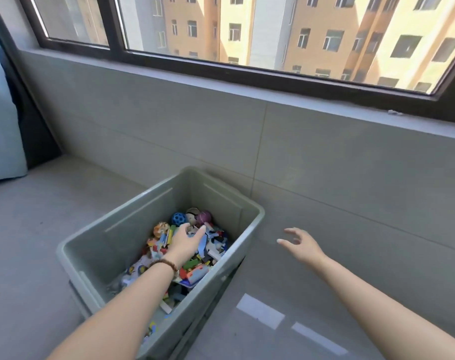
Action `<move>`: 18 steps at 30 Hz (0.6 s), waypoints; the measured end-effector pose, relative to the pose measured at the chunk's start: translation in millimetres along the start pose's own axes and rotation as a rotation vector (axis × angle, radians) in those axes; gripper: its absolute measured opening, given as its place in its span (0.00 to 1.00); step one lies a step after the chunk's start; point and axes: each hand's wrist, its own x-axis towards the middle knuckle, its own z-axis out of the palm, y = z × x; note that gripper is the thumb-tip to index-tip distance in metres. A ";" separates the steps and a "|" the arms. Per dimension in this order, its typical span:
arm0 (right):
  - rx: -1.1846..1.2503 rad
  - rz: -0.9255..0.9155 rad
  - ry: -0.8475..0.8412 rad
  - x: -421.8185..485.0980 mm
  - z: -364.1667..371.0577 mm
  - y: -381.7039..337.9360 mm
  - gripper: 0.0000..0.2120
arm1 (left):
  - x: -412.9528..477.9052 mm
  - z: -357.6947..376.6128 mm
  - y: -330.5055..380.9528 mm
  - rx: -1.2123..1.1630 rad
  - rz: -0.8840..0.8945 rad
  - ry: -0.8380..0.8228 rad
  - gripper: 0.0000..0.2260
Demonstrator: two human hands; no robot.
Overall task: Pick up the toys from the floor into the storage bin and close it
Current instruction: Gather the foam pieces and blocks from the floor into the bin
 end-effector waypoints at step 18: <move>-0.008 0.524 0.215 -186.8 -269.6 364.7 0.31 | -107.2 399.3 123.7 0.658 0.507 -0.598 0.35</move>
